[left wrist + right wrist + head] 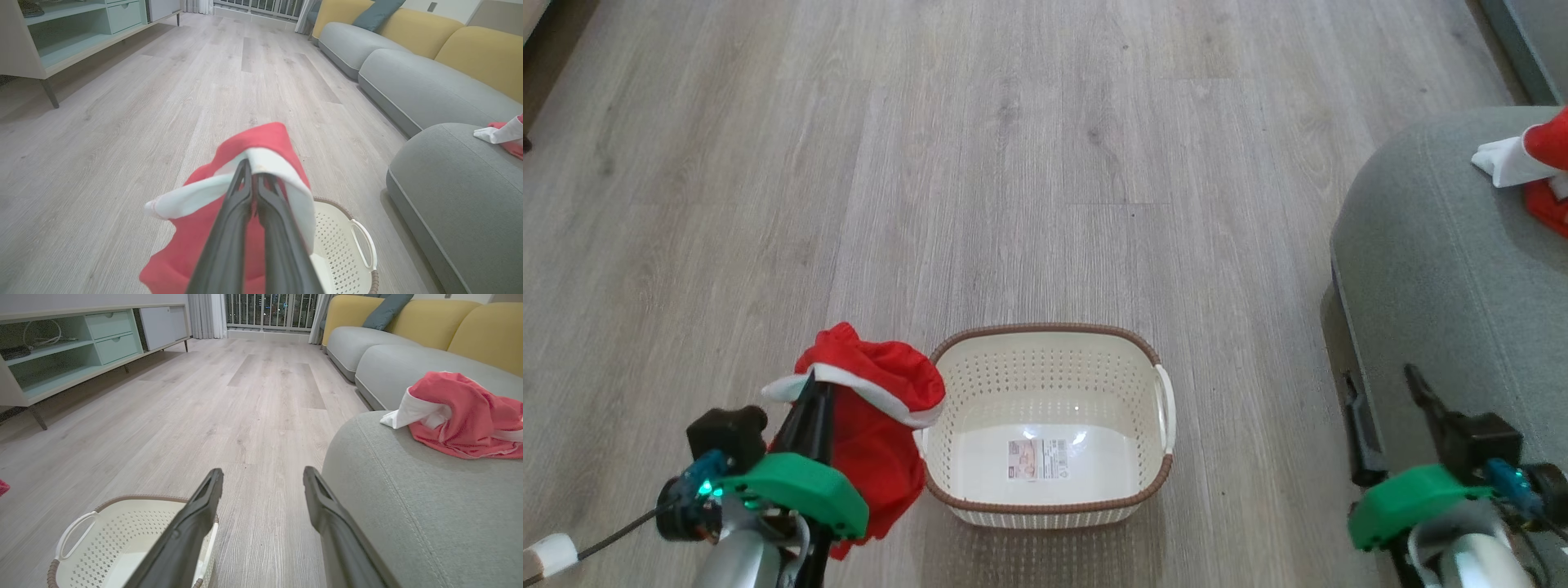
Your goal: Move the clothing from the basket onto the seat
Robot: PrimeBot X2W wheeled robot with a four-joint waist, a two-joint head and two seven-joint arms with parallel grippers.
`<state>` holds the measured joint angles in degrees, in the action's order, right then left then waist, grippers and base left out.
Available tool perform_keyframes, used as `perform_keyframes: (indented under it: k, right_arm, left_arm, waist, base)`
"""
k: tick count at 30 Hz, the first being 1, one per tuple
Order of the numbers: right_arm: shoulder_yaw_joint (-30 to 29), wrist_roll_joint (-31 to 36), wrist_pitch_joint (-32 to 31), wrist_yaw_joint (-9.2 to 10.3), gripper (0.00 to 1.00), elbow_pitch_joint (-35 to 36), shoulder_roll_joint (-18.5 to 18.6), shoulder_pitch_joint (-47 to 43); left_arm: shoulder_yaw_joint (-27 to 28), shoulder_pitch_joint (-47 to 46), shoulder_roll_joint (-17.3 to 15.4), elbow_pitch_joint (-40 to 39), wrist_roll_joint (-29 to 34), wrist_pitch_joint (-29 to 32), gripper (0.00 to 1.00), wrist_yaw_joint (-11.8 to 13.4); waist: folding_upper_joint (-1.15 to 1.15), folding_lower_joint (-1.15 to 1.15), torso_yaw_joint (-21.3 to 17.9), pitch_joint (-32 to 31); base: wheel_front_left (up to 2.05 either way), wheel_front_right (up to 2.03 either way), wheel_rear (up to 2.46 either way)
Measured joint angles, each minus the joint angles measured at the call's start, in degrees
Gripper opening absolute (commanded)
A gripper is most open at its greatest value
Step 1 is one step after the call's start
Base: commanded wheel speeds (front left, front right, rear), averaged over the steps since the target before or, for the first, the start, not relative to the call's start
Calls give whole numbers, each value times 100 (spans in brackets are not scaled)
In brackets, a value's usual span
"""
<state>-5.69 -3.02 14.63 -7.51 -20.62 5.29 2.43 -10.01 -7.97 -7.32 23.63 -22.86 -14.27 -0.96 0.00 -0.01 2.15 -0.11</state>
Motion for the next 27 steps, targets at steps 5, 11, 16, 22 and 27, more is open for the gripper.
perform_keyframes:
  k: [5,11,16,22,27]
  right_arm:
    - [679,-165,0,0,100,-1,73,43]
    - [2829,-649,0,0,100,-88,444,603]
    - [4356,-1163,0,0,100,-202,773,1535]
    - [5368,-1785,0,0,100,-382,1036,2156]
    - [5929,-2065,0,0,100,-412,1187,2479]
  left_arm:
    - [-18,-1,42,-89,26,0,0,-123]
    - [-325,-30,53,-363,65,30,0,-345]
    - [-866,-154,62,-724,126,270,0,-503]
    - [-1685,-241,78,-1258,124,446,0,-600]
    - [-2509,-327,-99,-1642,-14,575,0,-645]
  waist:
    - [0,0,-17,-7]
    - [0,1,-76,-18]
    - [0,1,-54,-106]
    - [0,1,86,-199]
    - [0,1,186,-249]
  base:
    - [0,0,0]
    - [0,0,0]
    - [0,0,0]
    - [0,0,0]
    - [0,0,0]
